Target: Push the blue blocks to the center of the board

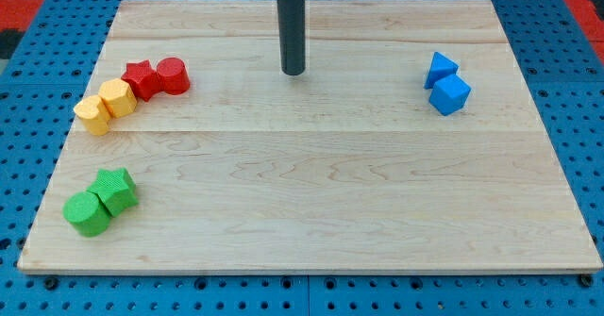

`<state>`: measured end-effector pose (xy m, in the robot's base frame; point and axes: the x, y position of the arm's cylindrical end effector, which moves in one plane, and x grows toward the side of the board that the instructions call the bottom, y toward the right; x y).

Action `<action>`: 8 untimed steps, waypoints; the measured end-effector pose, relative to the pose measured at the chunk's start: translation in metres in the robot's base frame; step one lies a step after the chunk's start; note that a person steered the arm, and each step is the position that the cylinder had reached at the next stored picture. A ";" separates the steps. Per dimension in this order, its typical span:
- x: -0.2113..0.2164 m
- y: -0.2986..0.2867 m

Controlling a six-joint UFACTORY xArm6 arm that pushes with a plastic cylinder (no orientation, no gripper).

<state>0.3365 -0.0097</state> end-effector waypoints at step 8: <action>0.012 0.215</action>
<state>0.3483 0.2057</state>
